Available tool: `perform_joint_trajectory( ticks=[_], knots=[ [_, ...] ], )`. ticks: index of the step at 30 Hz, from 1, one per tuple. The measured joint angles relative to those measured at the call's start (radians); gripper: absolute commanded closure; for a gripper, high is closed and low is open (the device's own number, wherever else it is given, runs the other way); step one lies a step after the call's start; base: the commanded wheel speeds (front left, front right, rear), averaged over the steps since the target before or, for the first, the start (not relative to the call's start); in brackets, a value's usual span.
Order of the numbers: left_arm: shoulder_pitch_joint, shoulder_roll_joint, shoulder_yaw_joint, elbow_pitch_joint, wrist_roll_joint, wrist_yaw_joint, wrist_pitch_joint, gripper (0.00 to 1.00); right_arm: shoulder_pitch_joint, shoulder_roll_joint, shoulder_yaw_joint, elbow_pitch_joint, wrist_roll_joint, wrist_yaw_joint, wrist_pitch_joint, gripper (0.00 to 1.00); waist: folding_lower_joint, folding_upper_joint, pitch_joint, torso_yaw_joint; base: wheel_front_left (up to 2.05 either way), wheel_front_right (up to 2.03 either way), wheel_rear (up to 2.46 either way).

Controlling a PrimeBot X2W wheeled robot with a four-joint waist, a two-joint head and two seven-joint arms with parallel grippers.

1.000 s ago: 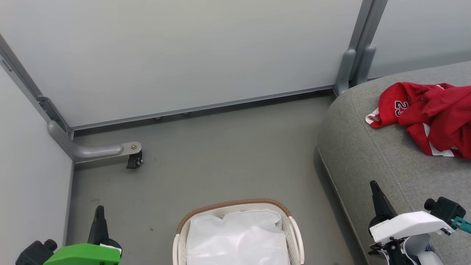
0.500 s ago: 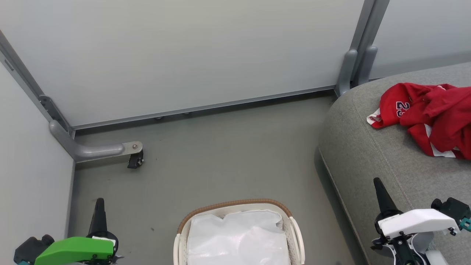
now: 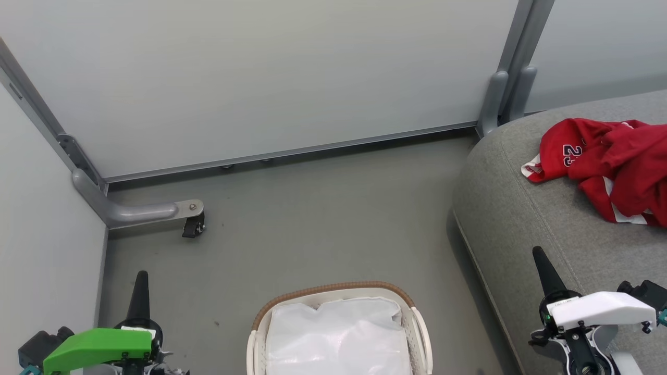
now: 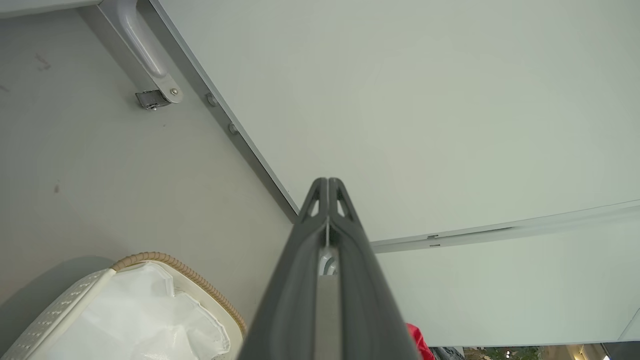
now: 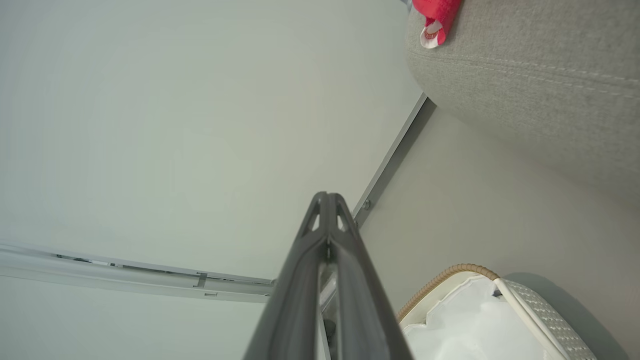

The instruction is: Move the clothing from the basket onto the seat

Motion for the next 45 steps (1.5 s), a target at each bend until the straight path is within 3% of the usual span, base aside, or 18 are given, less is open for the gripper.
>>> perform_joint_trajectory(
  ticks=[45],
  knots=[
    [-0.048,0.003,0.015,-0.035,-0.317,0.000,0.091,1.00,-0.010,0.000,-0.049,-0.035,0.359,0.000,0.089,1.00,0.0000,0.0000,-0.002,0.015,0.00,0.00,0.00]
  ],
)
